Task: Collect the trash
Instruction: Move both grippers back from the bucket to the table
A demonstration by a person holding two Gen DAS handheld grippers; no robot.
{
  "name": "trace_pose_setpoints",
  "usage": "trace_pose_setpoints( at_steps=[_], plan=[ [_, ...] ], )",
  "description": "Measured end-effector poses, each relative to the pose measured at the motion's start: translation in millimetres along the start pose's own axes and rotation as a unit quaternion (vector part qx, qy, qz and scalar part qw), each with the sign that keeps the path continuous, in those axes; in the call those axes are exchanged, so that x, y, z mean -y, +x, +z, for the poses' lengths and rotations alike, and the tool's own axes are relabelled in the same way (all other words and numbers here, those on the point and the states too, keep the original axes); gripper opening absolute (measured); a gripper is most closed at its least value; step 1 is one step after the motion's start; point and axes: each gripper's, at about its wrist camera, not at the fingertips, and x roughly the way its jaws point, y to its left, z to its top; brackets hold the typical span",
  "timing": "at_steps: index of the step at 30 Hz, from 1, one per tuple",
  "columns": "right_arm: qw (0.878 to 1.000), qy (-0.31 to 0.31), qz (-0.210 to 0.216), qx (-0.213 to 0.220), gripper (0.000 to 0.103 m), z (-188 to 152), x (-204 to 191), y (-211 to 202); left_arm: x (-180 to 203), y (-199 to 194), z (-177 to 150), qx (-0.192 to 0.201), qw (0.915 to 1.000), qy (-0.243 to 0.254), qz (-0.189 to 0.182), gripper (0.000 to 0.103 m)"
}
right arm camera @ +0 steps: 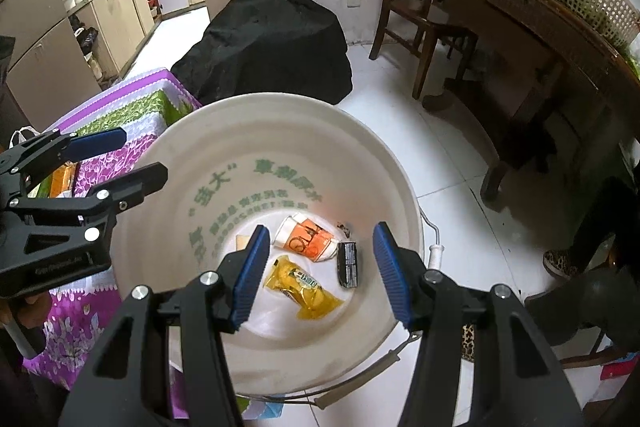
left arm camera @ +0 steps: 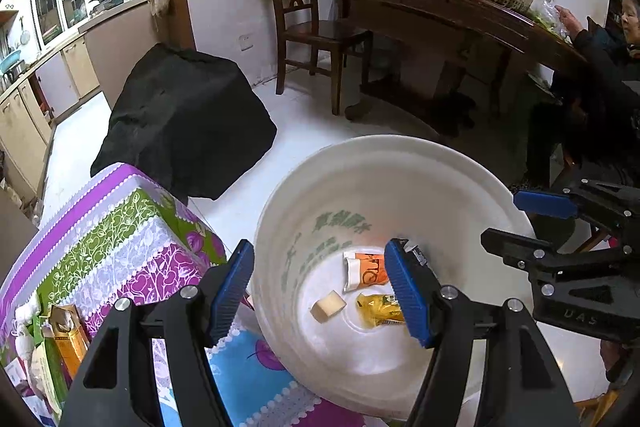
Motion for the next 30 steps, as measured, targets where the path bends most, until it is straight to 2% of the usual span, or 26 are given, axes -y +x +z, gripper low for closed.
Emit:
trace_pose_setpoints(
  at_steps=[3,6,10,12,17,21,23,27,30],
  plan=[
    [1.000,0.002,0.003,-0.010,0.052,1.4,-1.5,-1.1,0.7,-3.0,-0.9,0.004,1.0000,-0.003,0.000,0.068],
    [1.000,0.009,0.007,-0.016,0.067,2.2,-3.4,-4.5,-2.7,-7.4,-3.9,0.007,0.9998,-0.018,0.000,0.068],
    [1.000,0.009,0.020,-0.006,0.078,3.0,-10.8,-21.7,-11.5,-30.9,-17.3,0.032,0.9990,-0.027,0.013,0.068],
    [1.000,0.005,0.027,0.006,0.084,1.2,-18.4,-32.3,-19.2,-48.0,-29.6,0.047,0.9981,-0.038,0.014,0.072],
    [0.996,-0.011,0.075,0.037,0.086,-11.8,-49.5,-53.8,-59.7,-95.6,-80.8,0.076,0.9938,-0.079,0.017,0.078],
    [0.993,-0.024,0.111,0.043,0.087,-22.5,-80.1,-57.6,-100.3,-122.3,-125.6,0.072,0.9889,-0.124,0.038,0.078],
    [0.991,-0.037,0.127,0.034,0.087,-28.3,-100.7,-56.0,-123.6,-134.7,-152.0,0.062,0.9854,-0.149,0.055,0.078],
    [0.984,-0.072,0.164,0.024,0.091,-42.5,-142.6,-54.8,-161.5,-157.2,-206.9,0.045,0.9763,-0.177,0.117,0.078],
    [0.977,-0.100,0.187,0.034,0.093,-54.9,-170.5,-55.9,-188.7,-174.6,-250.0,0.029,0.9669,-0.202,0.154,0.078]
  ],
)
